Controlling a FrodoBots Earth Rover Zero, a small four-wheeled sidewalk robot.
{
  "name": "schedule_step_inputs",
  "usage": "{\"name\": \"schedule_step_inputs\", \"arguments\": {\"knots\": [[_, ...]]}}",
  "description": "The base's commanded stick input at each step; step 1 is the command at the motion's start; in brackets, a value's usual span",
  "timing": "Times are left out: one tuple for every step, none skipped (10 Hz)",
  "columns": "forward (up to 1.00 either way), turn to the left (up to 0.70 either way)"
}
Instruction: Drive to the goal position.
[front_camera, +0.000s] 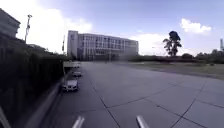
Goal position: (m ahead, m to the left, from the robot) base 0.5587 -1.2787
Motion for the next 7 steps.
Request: {"name": "schedule_step_inputs", "arguments": {"knots": [[0.13,0.00],[0.50,0.00],[0.70,0.00],[0.70,0.00],[0.70,0.00],[0.70,0.00],[0.70,0.00]]}}
